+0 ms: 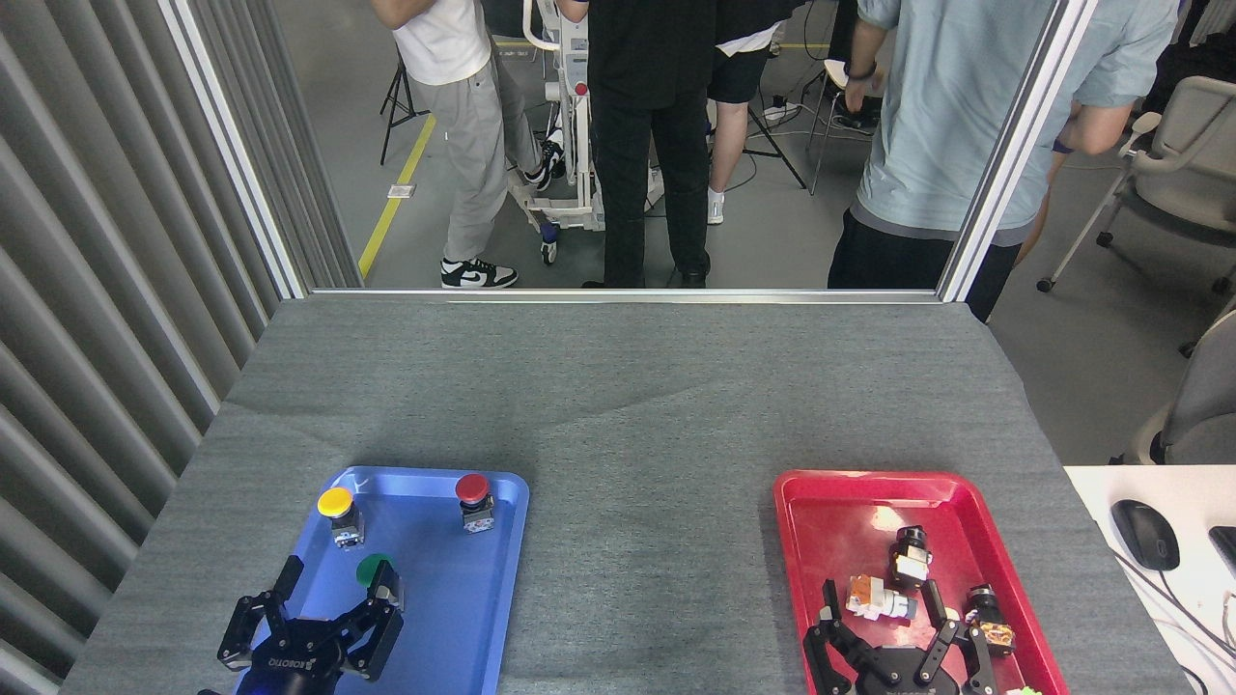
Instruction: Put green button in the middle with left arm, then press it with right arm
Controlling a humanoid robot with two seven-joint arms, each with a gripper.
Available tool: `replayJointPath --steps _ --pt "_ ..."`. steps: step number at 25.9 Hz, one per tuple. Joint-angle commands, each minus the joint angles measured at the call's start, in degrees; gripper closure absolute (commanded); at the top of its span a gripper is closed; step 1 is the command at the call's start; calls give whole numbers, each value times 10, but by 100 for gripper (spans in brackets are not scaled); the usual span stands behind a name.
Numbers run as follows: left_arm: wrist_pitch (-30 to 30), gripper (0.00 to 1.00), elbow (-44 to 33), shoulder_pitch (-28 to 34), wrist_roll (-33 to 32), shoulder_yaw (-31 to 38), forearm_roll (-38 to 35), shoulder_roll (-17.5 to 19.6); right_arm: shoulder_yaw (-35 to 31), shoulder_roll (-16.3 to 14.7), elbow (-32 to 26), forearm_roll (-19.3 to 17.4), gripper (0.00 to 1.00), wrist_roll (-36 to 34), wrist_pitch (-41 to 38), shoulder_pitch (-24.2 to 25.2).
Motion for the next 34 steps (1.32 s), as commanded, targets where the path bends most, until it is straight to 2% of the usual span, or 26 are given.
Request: replayJointPath --steps 1,13,19,34 --pt "4 1 0 1 -1 0 0 0 0 2 0 3 0 0 0 0" --pt "15 2 38 0 -1 -18 -5 -4 0 5 -1 4 0 0 2 0" --pt "51 3 68 -2 0 -27 -19 -22 -1 8 -1 4 0 0 4 0" --pt "55 5 158 -51 0 -48 -39 -46 -2 8 -1 3 0 4 20 0"
